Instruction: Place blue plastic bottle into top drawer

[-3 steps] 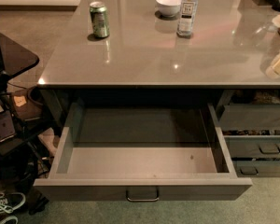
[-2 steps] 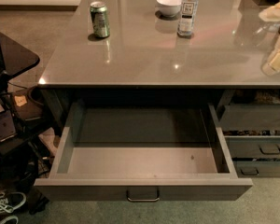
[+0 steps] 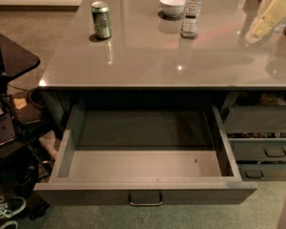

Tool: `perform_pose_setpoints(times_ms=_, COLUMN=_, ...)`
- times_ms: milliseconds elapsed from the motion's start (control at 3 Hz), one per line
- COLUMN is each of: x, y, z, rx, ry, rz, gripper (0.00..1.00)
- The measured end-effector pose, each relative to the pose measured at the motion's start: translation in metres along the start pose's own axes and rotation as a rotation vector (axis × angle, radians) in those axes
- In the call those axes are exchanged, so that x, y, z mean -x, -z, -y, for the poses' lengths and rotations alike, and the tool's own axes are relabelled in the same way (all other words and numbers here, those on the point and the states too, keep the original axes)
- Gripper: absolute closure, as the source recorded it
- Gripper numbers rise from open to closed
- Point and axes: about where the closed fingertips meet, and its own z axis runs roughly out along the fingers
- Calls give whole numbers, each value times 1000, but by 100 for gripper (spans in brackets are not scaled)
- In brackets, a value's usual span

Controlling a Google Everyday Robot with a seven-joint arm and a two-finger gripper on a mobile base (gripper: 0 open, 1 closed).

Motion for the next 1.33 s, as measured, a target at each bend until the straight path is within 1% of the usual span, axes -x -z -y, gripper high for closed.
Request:
perform_pose_setpoints(times_ms=333, x=2, y=-4, z=5, rx=-14, ry=1, rz=7, gripper=0)
perform_pose_setpoints(times_ms=667, x=-5, y=-8, z=17, rx=-63, ry=-42, rz=44, gripper=0)
perform_pose_setpoints(times_ms=1000, x=-11, y=-5, z=54, rx=-207, ry=-108, rz=61, gripper=0)
perform_pose_setpoints(times_ms=1333, x=-6, y=-5, z=72, rx=-276, ry=-107, rz=82, gripper=0)
